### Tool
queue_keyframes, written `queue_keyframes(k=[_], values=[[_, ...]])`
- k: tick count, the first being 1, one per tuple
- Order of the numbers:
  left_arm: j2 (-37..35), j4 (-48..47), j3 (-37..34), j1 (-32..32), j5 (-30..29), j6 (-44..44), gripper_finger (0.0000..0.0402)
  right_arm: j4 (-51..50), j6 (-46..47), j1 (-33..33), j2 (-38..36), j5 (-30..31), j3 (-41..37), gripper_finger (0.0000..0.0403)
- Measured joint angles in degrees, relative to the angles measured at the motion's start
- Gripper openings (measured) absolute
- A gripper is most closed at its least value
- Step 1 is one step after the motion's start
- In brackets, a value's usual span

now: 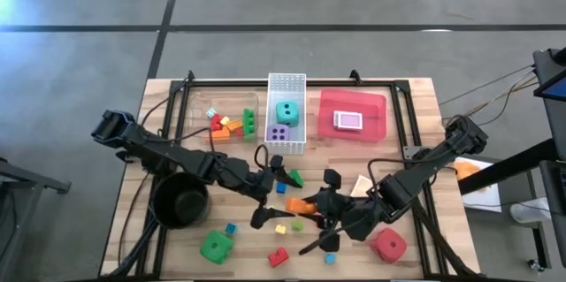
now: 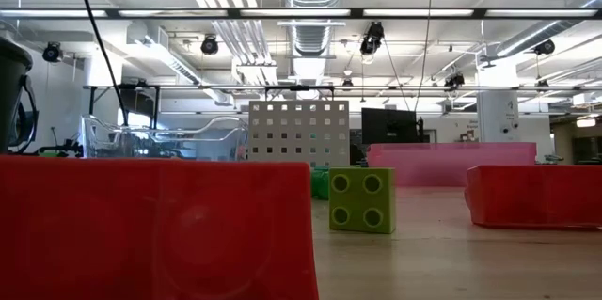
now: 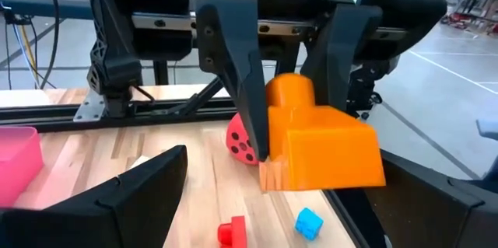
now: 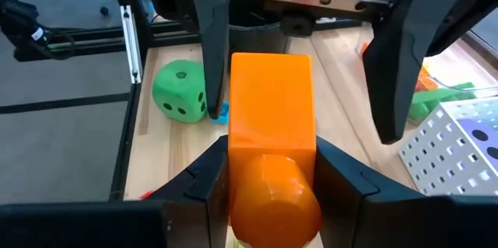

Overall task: Pick & Place Toys
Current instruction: Put the orange game piece into the transparent bin

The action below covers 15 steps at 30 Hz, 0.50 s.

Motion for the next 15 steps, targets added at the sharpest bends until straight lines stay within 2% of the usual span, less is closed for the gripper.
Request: queue_keyframes(k=[9, 15], values=[[-0.04, 1.42, -0.02, -0.02, 0.0, 0.0, 0.0368, 0.11, -0.19, -0.31, 0.64, 0.0, -0.02, 0.0125], [-0.04, 0.61, -0.02, -0.04, 0.05, -1.07, 0.0306, 1.46, -1.68, -0.46, 0.63, 0.35, 0.0, 0.0125]])
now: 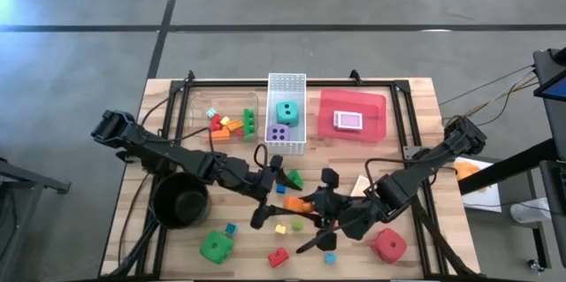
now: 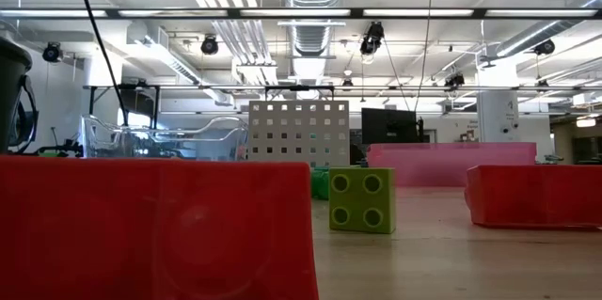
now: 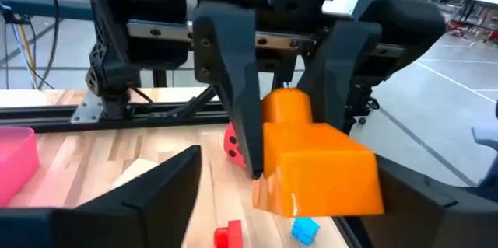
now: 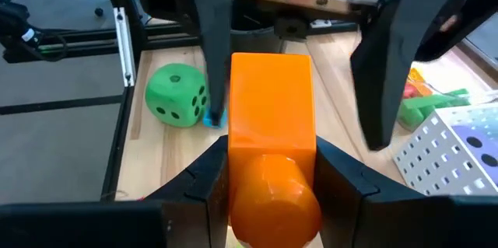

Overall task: Pick & Place Toys
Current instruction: Put the orange game piece into the transparent bin

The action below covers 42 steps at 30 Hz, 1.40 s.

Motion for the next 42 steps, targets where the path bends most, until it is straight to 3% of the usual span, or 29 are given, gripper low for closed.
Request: queue_keyframes(k=[14, 18, 30, 42], values=[[-0.03, -0.22, 0.0, -0.07, -0.07, 1.9, 0.0131, -0.05, 1.55, -0.37, 0.0, 0.42, -0.13, 0.0125], [-0.07, -0.28, 0.0, -0.07, 0.15, 1.93, 0.0128, -0.03, 1.44, -0.37, 0.0, 0.2, -0.13, 0.013], [-0.09, -1.0, 0.07, -0.05, 1.88, -1.57, 0.0128, -0.1, -0.79, -0.26, 0.07, -1.77, -0.13, 0.0238], [-2.79, -10.38, 0.88, -0.05, 1.65, -6.53, 0.0128, -5.4, 4.29, -0.83, 0.07, -0.17, -0.98, 0.0254]])
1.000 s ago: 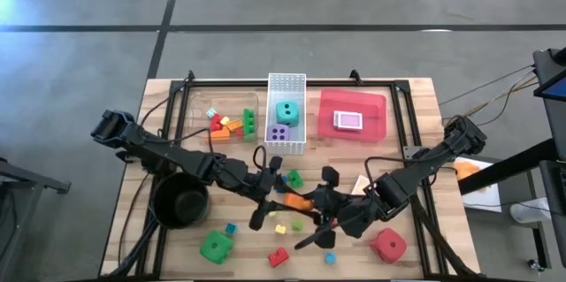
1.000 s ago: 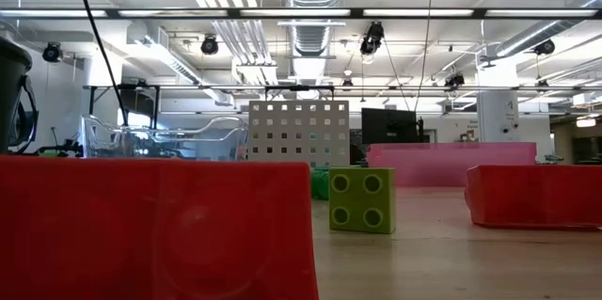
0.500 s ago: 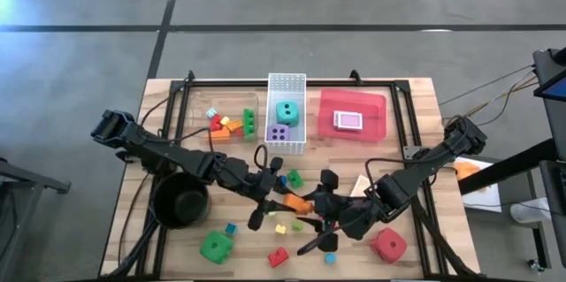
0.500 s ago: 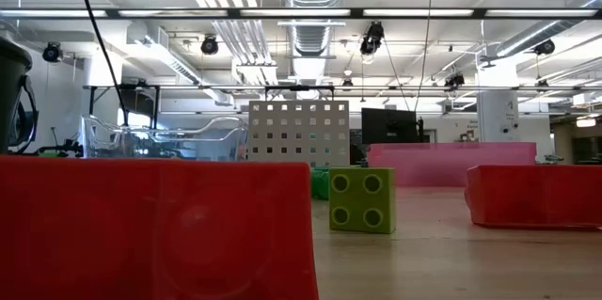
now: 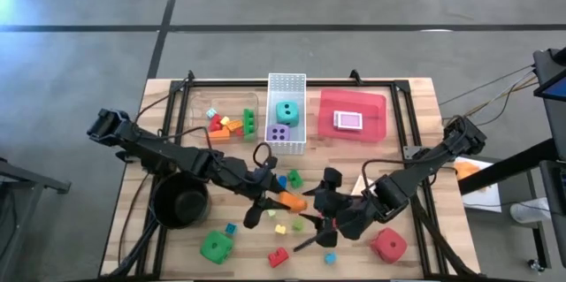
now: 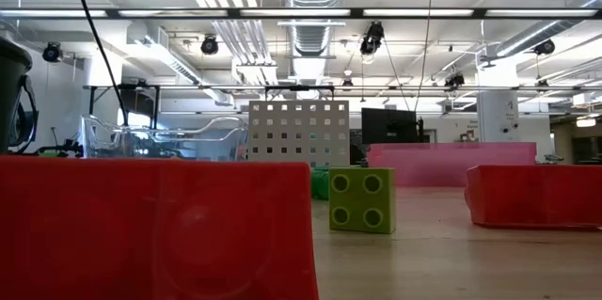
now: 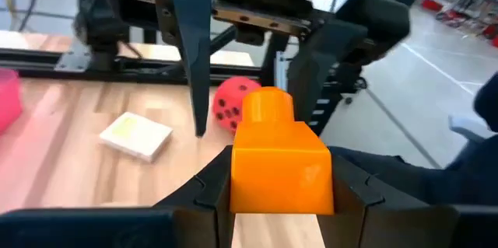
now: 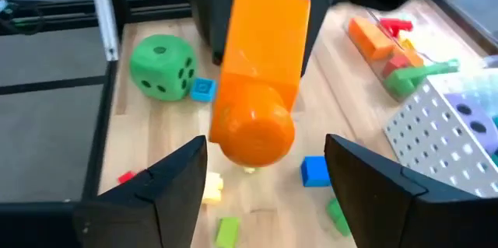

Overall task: Pick & Place Toys
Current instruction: Put the orange game piece into the transparent bin

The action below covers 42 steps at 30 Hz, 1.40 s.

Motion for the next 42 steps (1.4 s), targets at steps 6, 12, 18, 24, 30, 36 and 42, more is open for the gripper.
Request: queue_keyframes(k=[6, 12, 18, 24, 30, 36, 42], values=[[-0.63, -9.06, 2.86, 0.16, -1.88, -1.69, 0.0128, -3.72, 5.47, -0.57, -0.01, 0.17, -0.69, 0.0255], [-1.23, -28.99, 9.09, 0.45, -16.62, -5.46, 0.0128, -6.68, 14.54, -0.59, -0.01, 0.17, -4.07, 0.0255], [-1.18, -48.89, 12.45, 4.16, -30.57, -12.01, 0.0128, -6.55, 22.45, 0.7, -0.01, -0.48, -10.22, 0.0255], [-1.08, -59.3, 12.61, 15.36, -30.77, -16.62, 0.0128, -2.79, 29.96, 2.67, -0.01, -1.3, -16.29, 0.0255], [-0.99, -61.75, 11.66, 30.98, -22.04, -17.96, 0.0128, 6.68, 29.46, 3.74, -0.02, -1.61, -21.49, 0.0255], [-0.99, -62.18, 8.08, 41.27, -19.02, -19.87, 0.0128, 12.27, 27.22, 3.7, -0.03, -1.67, -24.65, 0.0255], [-0.99, -61.71, 4.5, 45.09, -18.68, -20.49, 0.0128, 13.6, 27.34, 3.7, -0.03, -1.69, -26.25, 0.0255]])
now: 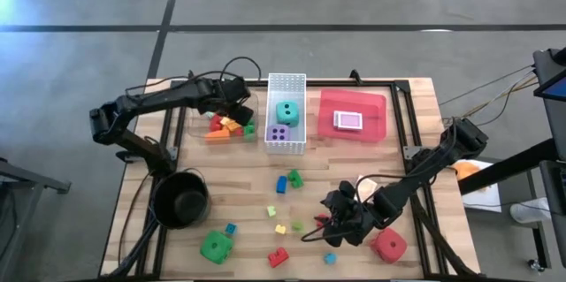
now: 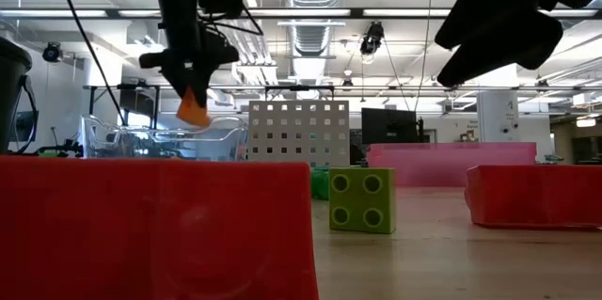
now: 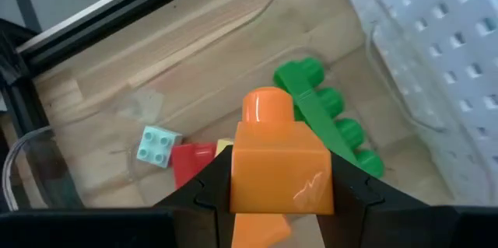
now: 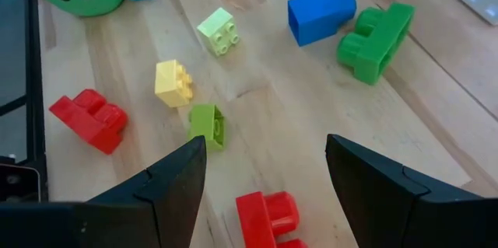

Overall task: Pick & Place Toys
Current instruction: Put the orange game piece into the transparent bin

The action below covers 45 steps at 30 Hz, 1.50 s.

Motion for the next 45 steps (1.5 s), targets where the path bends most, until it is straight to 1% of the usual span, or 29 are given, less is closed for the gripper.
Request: queue_keyframes(k=[7, 10, 21, 26, 31, 45], values=[[0.11, 1.06, -1.02, 0.38, 0.11, -0.13, 0.0128, 0.34, -0.36, 0.0, 0.0, 0.0, 0.13, 0.0255], [1.2, 1.37, -0.84, 0.38, 0.16, -1.25, 0.0128, 0.63, -1.16, 0.0, -0.02, 0.0, 0.13, 0.0255], [10.18, 1.69, 1.05, 0.38, 1.1, -0.17, 0.0128, 1.12, -2.93, 0.0, -0.02, -0.06, 0.13, 0.0255], [13.85, 1.33, 0.96, 0.38, 3.04, 0.02, 0.0128, 1.11, -2.93, 0.0, -0.02, -0.09, 0.13, 0.0255], [16.77, 1.37, 1.04, 0.38, 3.61, 0.02, 0.0128, 1.13, -2.89, 0.0, -0.02, -0.18, 0.13, 0.0255], [17.14, 1.91, 1.04, 0.34, 3.17, 0.07, 0.0128, 1.2, -2.9, 0.0, -0.02, -0.31, 0.13, 0.0255]])
